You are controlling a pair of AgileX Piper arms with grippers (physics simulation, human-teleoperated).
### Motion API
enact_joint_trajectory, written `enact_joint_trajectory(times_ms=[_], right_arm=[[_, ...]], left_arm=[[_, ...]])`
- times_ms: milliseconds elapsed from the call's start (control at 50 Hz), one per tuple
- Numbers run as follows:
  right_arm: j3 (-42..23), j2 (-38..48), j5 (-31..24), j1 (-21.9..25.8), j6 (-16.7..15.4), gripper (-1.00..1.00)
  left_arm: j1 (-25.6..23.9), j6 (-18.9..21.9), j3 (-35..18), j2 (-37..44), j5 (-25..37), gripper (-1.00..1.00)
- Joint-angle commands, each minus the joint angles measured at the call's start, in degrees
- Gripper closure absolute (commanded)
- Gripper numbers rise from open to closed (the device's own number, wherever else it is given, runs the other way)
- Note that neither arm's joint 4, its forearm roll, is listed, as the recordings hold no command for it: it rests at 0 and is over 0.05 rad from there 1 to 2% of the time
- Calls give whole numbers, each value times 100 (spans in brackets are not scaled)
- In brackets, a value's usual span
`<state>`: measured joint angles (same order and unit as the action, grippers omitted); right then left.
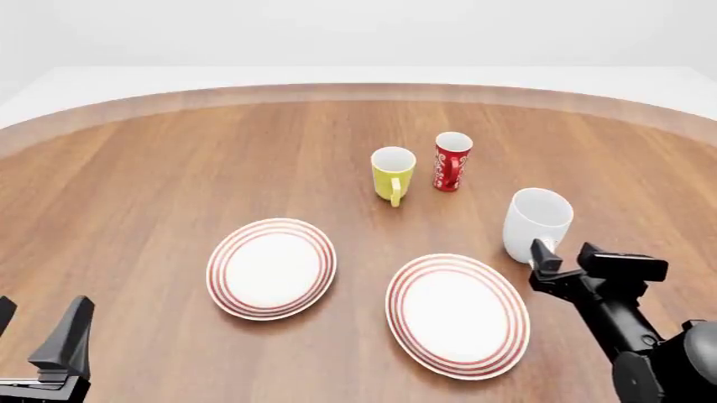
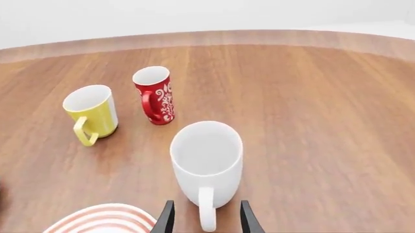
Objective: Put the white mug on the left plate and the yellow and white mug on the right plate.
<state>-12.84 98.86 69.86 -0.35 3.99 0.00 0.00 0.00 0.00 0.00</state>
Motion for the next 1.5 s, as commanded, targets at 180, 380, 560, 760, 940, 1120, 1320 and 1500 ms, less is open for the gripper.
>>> enact_joint_trajectory(times_ms=[180,380,560,760,940,1120,1320,1500], right_arm=[[-127,290,3,-11,40,-100],[-219,494,3,-5,37,-100],[-304,660,3,1,25,-100],[-376,791,3,20,12,-100],[-445,902,3,32,9,-100],[-523,1049,3,48,5,-100],[-552,1118,3,61,9,-100],[-546,1114,3,86,15,-100]], left_arm=[[0,0,0,0,0,-100],[0,0,0,0,0,-100],[0,0,0,0,0,-100],[0,0,0,0,0,-100],[0,0,0,0,0,-100],[0,0,0,0,0,-100],[0,0,0,0,0,-100],[0,0,0,0,0,-100]])
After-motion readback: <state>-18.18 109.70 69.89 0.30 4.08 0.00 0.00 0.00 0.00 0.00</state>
